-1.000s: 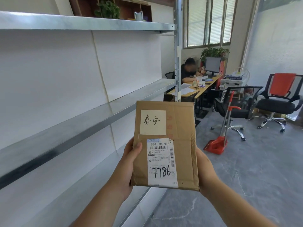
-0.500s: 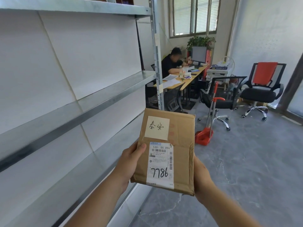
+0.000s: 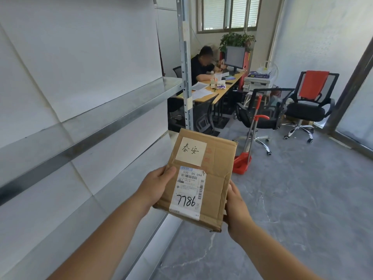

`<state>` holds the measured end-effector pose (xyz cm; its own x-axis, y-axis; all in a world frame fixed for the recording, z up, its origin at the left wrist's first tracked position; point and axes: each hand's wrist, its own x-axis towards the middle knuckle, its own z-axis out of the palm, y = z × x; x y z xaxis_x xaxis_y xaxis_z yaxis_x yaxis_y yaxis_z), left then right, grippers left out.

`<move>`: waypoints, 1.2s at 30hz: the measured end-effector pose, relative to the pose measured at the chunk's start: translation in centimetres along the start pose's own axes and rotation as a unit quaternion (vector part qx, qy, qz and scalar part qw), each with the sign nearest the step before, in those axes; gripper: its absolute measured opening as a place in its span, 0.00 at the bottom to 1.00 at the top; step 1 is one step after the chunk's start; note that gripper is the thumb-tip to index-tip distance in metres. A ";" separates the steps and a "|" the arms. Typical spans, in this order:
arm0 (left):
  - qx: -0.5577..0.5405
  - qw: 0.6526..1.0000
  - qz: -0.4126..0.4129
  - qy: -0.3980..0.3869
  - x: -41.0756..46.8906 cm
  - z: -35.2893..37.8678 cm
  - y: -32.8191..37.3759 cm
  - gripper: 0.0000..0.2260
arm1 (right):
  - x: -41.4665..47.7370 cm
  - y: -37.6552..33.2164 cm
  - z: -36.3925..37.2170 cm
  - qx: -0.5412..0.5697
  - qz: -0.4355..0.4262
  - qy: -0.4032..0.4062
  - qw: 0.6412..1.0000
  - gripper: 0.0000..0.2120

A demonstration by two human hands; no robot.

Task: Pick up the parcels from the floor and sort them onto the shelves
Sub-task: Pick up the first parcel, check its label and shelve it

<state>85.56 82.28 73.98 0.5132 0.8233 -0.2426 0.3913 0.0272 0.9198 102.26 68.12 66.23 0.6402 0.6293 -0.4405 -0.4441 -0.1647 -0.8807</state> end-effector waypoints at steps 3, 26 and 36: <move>0.066 0.997 0.032 -0.002 4.6 -1.8 -0.1 0.12 | 2.7 -1.0 2.8 0.004 0.028 0.004 1.000 0.17; 0.484 0.874 0.026 0.029 28.1 -7.6 -1.7 0.26 | 17.6 -1.3 16.4 0.046 0.180 -0.053 0.981 0.29; 0.587 0.807 -0.051 0.042 33.5 -5.9 -2.8 0.34 | 24.0 -1.8 19.1 0.028 0.205 -0.087 0.974 0.26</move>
<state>97.19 113.16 65.11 0.3975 0.8879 -0.2317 0.9077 -0.4174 -0.0422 106.47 98.03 60.56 0.2879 0.6395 -0.7129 -0.6769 -0.3907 -0.6239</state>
